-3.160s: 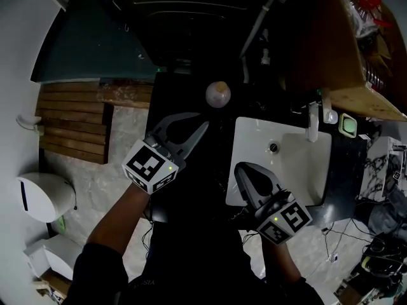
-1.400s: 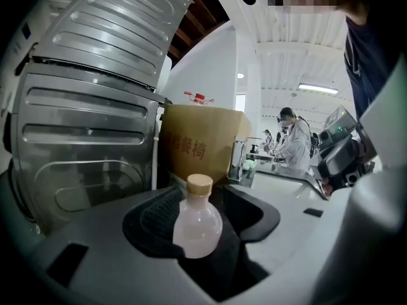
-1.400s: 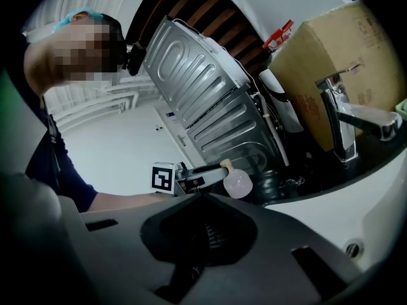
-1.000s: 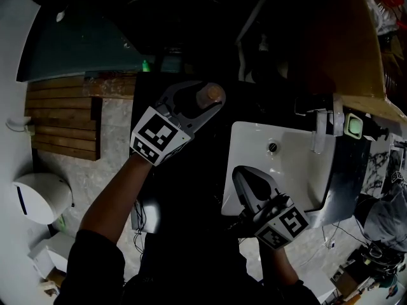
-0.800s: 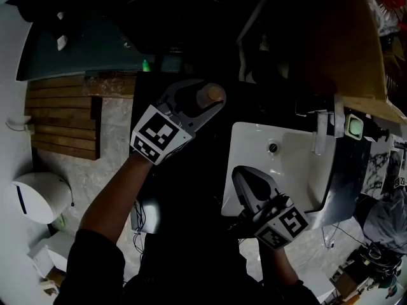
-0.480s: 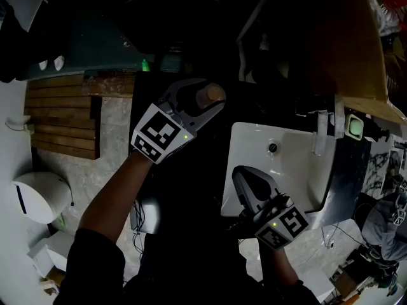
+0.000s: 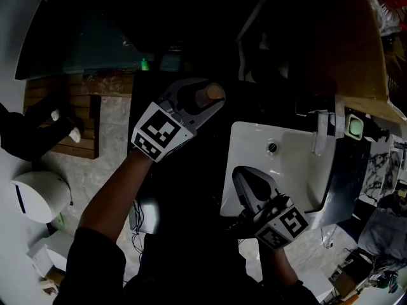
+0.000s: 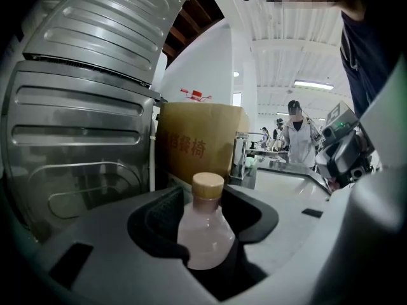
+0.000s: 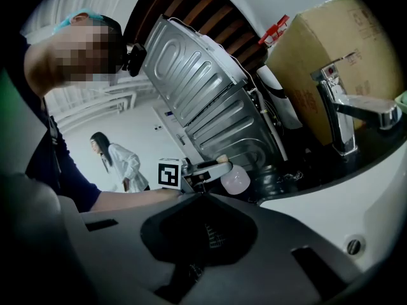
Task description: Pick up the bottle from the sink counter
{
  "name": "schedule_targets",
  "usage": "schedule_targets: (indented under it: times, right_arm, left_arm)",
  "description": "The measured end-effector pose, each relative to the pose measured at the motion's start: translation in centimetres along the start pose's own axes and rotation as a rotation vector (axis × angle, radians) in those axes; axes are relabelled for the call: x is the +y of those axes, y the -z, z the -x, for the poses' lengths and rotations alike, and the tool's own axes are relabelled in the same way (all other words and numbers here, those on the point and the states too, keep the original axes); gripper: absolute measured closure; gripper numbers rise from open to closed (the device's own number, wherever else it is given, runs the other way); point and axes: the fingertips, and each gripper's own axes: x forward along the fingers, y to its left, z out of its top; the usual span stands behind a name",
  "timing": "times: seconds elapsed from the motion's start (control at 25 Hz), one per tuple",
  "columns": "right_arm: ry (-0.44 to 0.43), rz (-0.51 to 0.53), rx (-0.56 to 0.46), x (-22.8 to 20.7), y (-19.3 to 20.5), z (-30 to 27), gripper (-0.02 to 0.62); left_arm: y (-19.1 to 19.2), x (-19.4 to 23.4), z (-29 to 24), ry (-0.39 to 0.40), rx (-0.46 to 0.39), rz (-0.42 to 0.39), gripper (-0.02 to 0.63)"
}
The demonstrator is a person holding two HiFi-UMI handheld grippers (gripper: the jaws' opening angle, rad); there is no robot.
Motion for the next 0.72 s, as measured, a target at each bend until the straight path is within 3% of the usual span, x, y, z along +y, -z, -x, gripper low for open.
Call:
schedule_targets:
  times: [0.72]
  right_arm:
    - [-0.004, -0.013, -0.008, 0.38, -0.02, -0.17, 0.574]
  left_arm:
    - [0.0, -0.43, -0.01, -0.007, -0.004, -0.035, 0.462]
